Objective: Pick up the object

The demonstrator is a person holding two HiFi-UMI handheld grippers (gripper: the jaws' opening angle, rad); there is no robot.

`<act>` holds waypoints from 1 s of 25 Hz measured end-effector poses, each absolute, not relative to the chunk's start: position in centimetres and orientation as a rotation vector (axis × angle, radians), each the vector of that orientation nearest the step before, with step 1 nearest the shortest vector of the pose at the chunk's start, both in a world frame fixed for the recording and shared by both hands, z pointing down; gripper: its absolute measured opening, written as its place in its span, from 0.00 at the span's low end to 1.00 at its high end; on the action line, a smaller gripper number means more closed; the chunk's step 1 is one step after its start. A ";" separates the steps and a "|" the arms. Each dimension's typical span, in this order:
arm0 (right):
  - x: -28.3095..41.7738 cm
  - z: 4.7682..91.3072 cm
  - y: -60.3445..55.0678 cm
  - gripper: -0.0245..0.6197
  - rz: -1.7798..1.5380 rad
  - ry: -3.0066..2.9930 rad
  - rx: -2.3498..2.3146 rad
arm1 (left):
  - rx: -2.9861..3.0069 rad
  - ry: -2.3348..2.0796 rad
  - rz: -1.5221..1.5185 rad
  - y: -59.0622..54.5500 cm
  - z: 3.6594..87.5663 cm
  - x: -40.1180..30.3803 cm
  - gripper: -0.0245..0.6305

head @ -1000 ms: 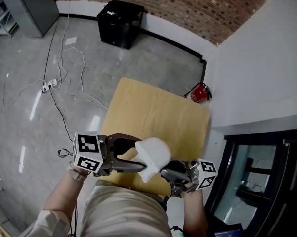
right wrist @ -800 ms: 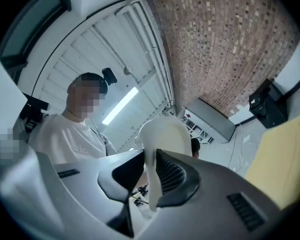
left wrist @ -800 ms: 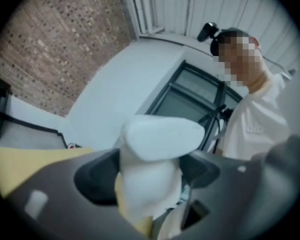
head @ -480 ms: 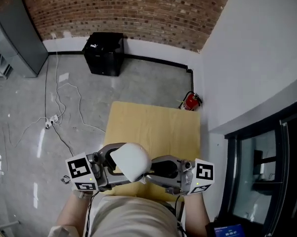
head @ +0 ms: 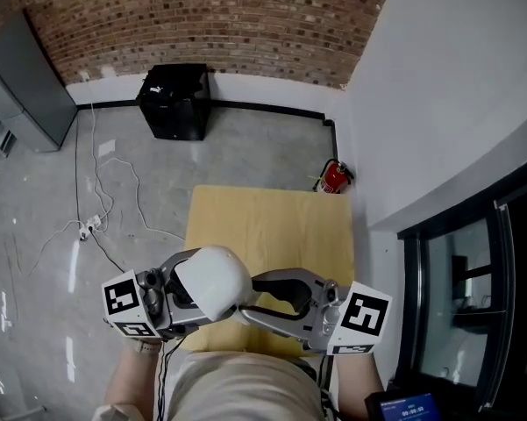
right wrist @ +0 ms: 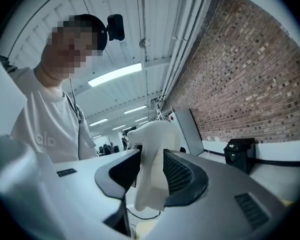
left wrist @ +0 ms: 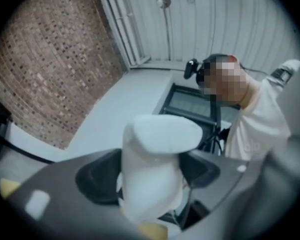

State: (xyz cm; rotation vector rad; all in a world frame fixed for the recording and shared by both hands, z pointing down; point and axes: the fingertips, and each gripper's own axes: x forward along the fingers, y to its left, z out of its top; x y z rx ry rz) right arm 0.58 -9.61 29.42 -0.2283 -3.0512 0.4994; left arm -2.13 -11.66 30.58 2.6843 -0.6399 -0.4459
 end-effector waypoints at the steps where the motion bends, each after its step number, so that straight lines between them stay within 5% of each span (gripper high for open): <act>1: 0.5 29.0 -9.7 0.25 0.489 -3.062 -0.212 | 2.711 -0.631 -0.448 -11.5 30.0 -2.1 0.60; 6: 0.4 27.9 -8.2 0.43 0.402 -3.049 -0.330 | 2.884 -0.451 -0.347 -9.3 28.1 -0.6 0.60; 15: 0.4 25.7 -7.0 0.44 0.605 -3.144 -0.622 | 2.855 -0.247 -0.508 -8.5 24.9 0.5 0.64; 25: 0.4 27.2 -3.9 0.44 0.005 -3.034 -0.682 | 3.100 -0.107 -0.012 -5.1 27.9 2.0 0.63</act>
